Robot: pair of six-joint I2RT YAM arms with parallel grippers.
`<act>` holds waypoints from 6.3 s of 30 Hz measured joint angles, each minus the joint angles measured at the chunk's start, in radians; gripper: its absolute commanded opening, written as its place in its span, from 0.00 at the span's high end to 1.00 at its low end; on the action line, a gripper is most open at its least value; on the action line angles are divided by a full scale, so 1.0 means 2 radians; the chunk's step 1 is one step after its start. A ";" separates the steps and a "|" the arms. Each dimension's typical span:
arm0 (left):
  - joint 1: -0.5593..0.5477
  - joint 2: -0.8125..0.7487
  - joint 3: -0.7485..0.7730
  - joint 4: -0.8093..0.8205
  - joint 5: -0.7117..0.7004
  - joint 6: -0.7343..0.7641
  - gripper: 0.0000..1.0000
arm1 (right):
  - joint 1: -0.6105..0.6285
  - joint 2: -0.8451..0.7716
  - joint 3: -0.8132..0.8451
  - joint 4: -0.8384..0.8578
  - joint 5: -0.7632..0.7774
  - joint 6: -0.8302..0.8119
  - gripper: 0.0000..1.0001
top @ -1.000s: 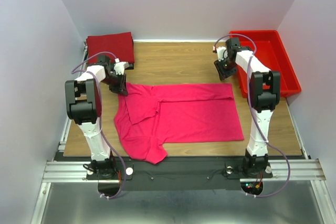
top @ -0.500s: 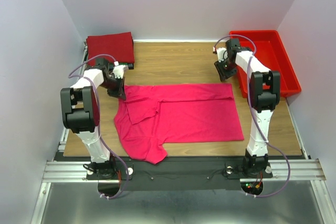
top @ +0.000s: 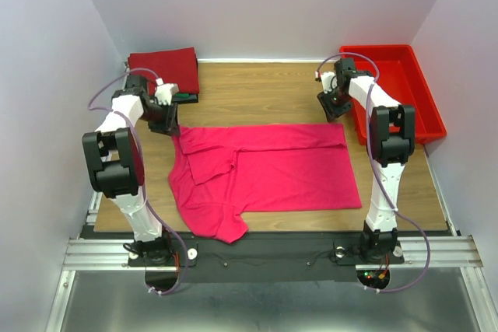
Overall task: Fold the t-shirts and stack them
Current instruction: Fold the tshirt
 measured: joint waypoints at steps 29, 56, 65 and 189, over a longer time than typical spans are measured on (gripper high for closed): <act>0.011 0.100 0.063 0.054 -0.021 -0.024 0.98 | 0.003 -0.001 -0.002 -0.037 -0.019 -0.031 0.39; 0.012 0.114 0.095 0.045 -0.058 -0.010 1.00 | 0.005 -0.002 0.026 -0.094 -0.023 -0.051 0.71; 0.013 0.151 0.159 0.031 -0.065 -0.007 1.00 | 0.013 0.042 0.074 -0.084 0.007 -0.048 0.99; -0.047 -0.083 0.012 -0.127 0.000 0.471 1.00 | 0.076 -0.261 -0.281 -0.001 0.077 -0.201 0.99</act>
